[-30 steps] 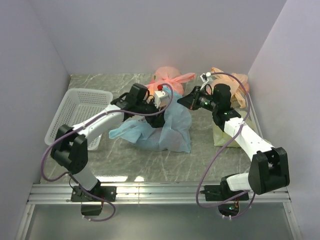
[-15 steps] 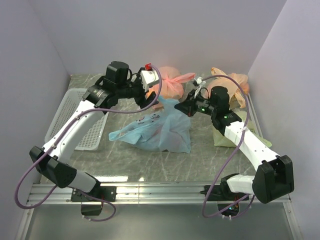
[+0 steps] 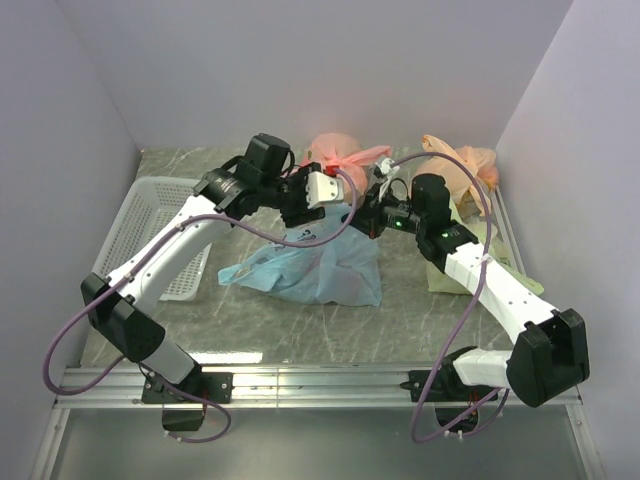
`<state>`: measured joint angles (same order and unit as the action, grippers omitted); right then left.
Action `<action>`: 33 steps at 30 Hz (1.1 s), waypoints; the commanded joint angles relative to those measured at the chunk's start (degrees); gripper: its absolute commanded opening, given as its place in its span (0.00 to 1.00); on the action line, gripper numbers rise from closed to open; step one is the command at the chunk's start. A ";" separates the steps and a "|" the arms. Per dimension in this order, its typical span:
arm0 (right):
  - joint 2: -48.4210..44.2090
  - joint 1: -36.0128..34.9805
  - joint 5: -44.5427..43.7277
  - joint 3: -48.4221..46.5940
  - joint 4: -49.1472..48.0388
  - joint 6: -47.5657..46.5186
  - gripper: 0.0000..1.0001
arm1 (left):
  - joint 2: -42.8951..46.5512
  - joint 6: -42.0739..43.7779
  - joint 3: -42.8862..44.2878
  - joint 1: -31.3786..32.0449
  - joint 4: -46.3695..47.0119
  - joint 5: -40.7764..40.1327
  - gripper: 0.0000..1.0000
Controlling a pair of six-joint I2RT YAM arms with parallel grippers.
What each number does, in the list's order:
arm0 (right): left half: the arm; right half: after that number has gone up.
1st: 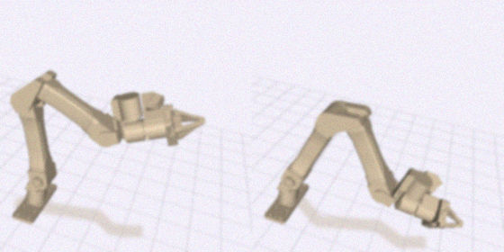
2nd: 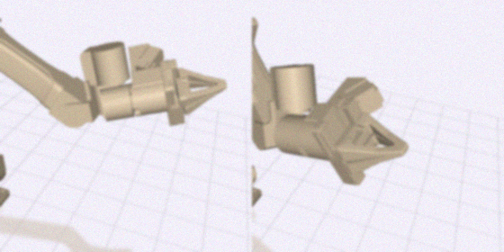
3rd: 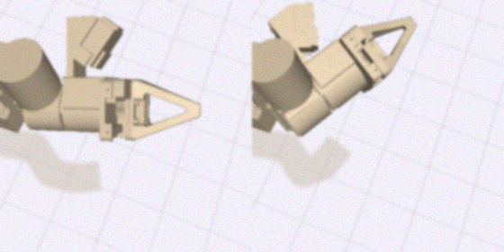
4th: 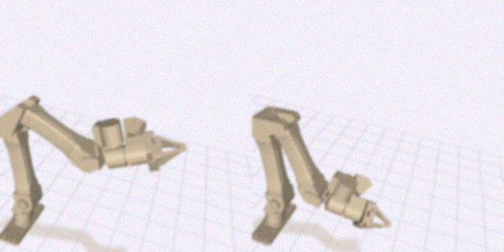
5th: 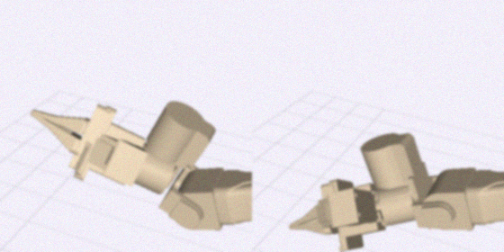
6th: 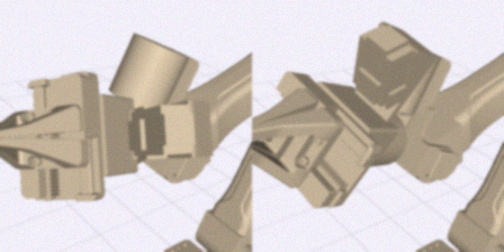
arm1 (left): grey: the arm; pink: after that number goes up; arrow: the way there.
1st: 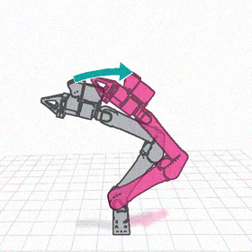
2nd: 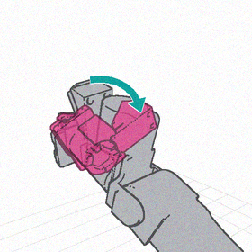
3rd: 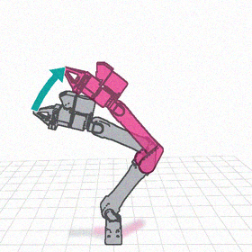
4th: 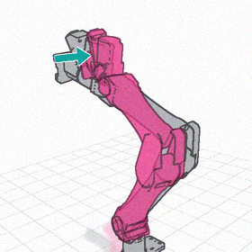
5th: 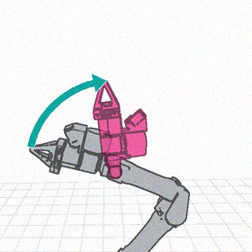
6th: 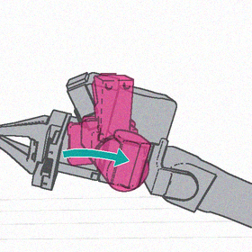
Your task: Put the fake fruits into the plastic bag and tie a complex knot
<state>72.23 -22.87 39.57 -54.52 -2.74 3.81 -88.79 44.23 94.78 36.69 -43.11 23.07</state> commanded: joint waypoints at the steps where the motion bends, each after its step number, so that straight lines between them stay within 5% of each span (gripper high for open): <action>1: 0.46 -0.50 -0.81 -3.40 -0.69 -1.09 0.00 | -2.08 5.52 3.56 0.05 -4.52 1.09 0.63; 5: 0.98 -0.59 -0.64 -3.92 -0.60 -1.18 0.00 | -2.87 6.22 3.92 0.14 -5.14 1.98 0.64; 8: 1.16 -1.56 -1.42 -4.10 -0.16 -2.31 0.01 | -3.84 4.30 4.44 0.14 -3.38 2.15 0.33; 10: 1.16 -2.00 -5.35 -4.10 -0.33 -1.71 0.23 | -5.16 0.09 6.46 0.05 -1.90 2.51 0.08; 11: 0.99 -2.17 -6.95 -4.27 -0.77 1.34 0.45 | -5.60 -2.63 7.16 -0.04 -1.10 2.51 0.00; 13: -1.19 -2.18 -12.29 -3.40 -3.04 6.35 0.65 | -7.26 -11.06 9.71 -0.12 -0.22 3.03 0.00; 14: -2.43 -2.26 -13.63 -1.22 -7.06 11.86 0.85 | -7.62 -14.31 10.24 -0.04 0.30 2.95 0.00; 15: -3.66 -2.52 -14.78 0.19 -9.62 14.18 0.89 | -8.32 -20.52 10.94 -0.12 0.57 2.95 0.00; 22: -4.38 -10.43 -35.51 6.43 -21.92 12.72 0.93 | -9.11 -36.57 11.30 -1.09 1.71 9.00 0.00; 33: 2.66 -11.32 -31.93 15.32 -40.94 7.00 0.95 | -12.89 -47.39 17.63 -5.57 0.92 16.21 0.00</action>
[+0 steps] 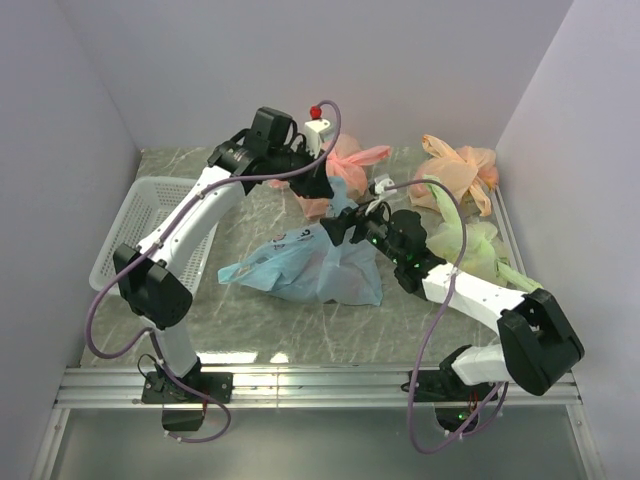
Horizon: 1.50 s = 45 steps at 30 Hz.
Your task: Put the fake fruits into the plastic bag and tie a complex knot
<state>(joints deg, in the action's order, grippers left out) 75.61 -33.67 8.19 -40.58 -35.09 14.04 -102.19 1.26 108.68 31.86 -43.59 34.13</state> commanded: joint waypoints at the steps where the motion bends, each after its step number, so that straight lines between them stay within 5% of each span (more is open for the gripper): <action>1: -1.08 -0.69 -0.80 2.68 -9.03 -3.41 0.95 | 0.59 -3.90 3.90 -0.83 1.23 5.77 0.00; 8: -0.47 -0.69 -5.72 1.82 -10.52 -0.07 0.96 | 2.43 -3.98 1.54 -1.36 2.28 12.62 0.00; 18: 9.79 -0.69 -0.72 -3.45 -17.55 1.69 0.97 | 3.67 -4.94 0.39 -2.15 5.17 24.04 0.00; 21: 13.58 -0.61 -1.15 -4.33 -17.29 3.27 0.84 | 5.16 -9.32 -0.84 -2.85 8.95 25.98 0.00; 25: 17.10 -0.52 -3.08 -2.41 -17.90 5.81 0.50 | 7.18 -12.68 -2.33 -3.38 13.70 26.60 0.00; 31: 20.36 -0.17 -0.29 -0.39 -15.20 7.58 0.15 | 7.97 -13.39 -3.92 -3.55 13.27 25.20 0.00; 45: 19.13 1.50 4.82 6.48 -4.81 6.52 0.24 | 5.34 -11.54 -0.22 -4.61 14.76 24.93 0.00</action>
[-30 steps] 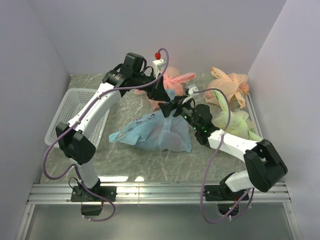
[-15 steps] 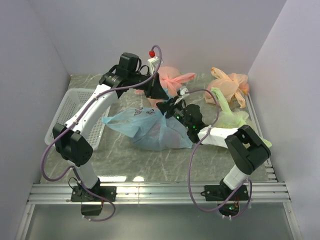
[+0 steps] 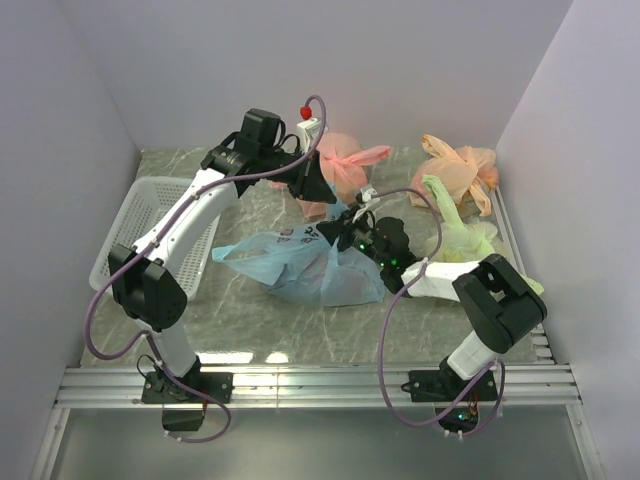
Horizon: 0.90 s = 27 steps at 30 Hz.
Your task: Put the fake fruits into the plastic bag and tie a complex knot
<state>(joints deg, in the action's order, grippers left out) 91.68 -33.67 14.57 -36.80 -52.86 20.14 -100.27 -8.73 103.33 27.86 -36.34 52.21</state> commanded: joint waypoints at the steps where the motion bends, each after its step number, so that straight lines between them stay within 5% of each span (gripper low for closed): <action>1: 3.07 1.76 -0.78 2.61 13.13 0.25 0.17 | 3.33 -1.03 5.22 -0.70 6.73 6.51 0.00; 3: 2.89 2.55 1.07 1.73 14.18 0.42 0.00 | 3.15 0.64 5.04 -0.61 5.84 5.20 0.00; 6: 1.40 3.61 4.32 0.41 18.57 1.13 0.00 | 2.45 3.10 6.18 -0.61 3.30 2.39 0.04; 8: -0.35 3.79 5.64 0.06 21.56 1.22 0.00 | 2.01 4.77 7.58 -0.70 1.63 0.80 0.18; 12: -2.82 4.58 6.52 -0.73 25.61 1.92 0.00 | 4.11 7.58 6.11 -1.05 0.48 -7.09 0.67; 18: -4.84 5.54 7.84 -4.16 28.34 2.79 0.00 | 16.32 17.86 -13.30 -1.05 0.64 -14.59 0.78; 20: -4.93 5.46 8.19 -4.69 28.95 3.15 0.00 | 20.72 18.22 -20.95 -0.70 3.89 -14.94 0.94; 27: -2.91 5.28 9.51 -6.88 31.06 3.33 0.00 | 17.49 25.86 -24.58 4.39 8.03 -20.03 0.99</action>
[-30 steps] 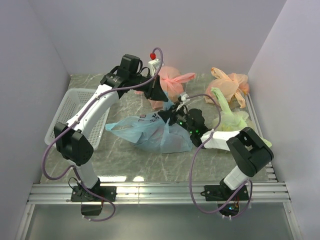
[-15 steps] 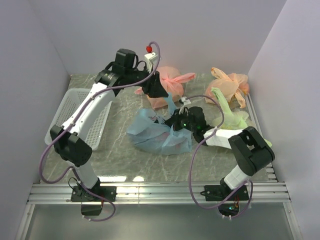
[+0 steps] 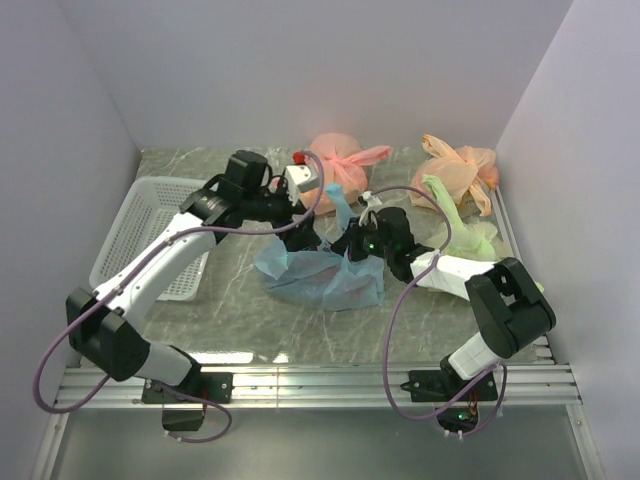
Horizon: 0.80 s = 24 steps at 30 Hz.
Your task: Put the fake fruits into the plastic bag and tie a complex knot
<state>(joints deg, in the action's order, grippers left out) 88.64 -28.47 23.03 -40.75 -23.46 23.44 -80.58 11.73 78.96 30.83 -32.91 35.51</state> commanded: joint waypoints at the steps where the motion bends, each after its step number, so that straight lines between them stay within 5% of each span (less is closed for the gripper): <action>1: 0.22 0.17 0.79 -3.19 2.36 -0.32 0.00 | -4.22 7.07 -0.56 1.86 5.30 -4.12 0.99; 5: 0.48 0.08 0.27 -4.42 4.47 -1.81 0.00 | -8.18 14.01 -3.81 2.74 4.80 -5.45 0.86; 9: -0.13 0.17 -1.31 -4.78 7.72 -4.27 0.00 | -11.88 21.05 -6.18 1.44 -2.77 -5.36 0.37; 15: 0.65 0.26 -3.25 -4.25 9.22 -6.39 0.00 | -11.71 25.54 -13.04 -0.77 -1.46 -7.20 0.01; 20: 2.33 0.25 -2.90 -6.17 11.51 -8.58 0.00 | -14.70 23.08 -4.80 -2.09 -5.67 -4.85 0.05; 24: 1.80 0.17 -0.80 -8.29 13.61 -10.17 0.00 | -11.19 15.71 6.69 -6.04 -7.78 0.43 0.49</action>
<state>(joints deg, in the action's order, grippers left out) 90.30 -28.56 21.56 -45.91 -13.06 16.51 -95.42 32.08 75.83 27.79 -38.98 31.14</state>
